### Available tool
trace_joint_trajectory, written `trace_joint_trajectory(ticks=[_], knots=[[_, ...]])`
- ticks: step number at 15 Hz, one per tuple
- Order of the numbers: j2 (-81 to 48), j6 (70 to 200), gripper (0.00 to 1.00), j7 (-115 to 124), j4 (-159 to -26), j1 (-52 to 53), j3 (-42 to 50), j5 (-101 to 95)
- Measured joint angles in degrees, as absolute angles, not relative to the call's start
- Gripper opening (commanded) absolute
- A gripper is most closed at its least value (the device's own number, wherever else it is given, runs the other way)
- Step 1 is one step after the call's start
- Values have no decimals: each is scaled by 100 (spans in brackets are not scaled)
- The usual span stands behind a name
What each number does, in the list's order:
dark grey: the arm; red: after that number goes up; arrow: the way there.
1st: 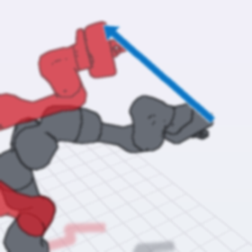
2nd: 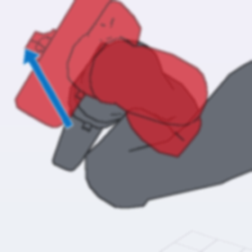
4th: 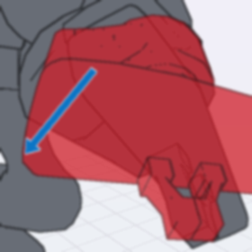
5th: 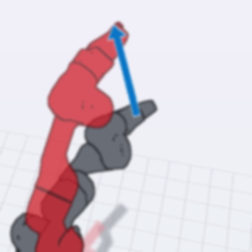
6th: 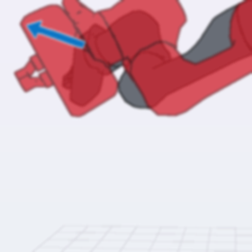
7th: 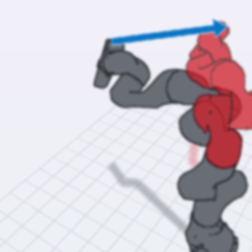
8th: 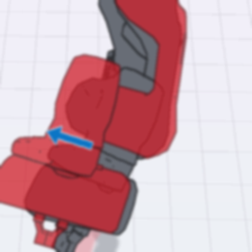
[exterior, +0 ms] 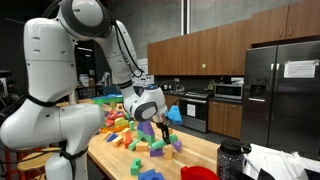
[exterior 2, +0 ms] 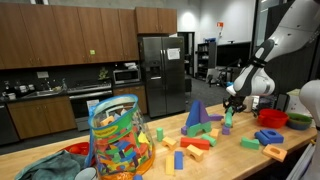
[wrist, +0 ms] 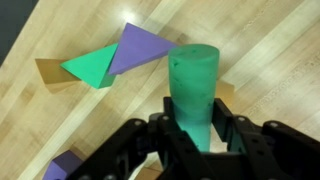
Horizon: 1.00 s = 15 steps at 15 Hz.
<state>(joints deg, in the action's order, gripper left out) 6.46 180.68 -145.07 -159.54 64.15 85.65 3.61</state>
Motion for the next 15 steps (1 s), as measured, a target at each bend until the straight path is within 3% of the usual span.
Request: trace_joint_trajectory(ticks=[15], knots=[[1065,17133,16,-14905,-15964,7471,10579,-883]])
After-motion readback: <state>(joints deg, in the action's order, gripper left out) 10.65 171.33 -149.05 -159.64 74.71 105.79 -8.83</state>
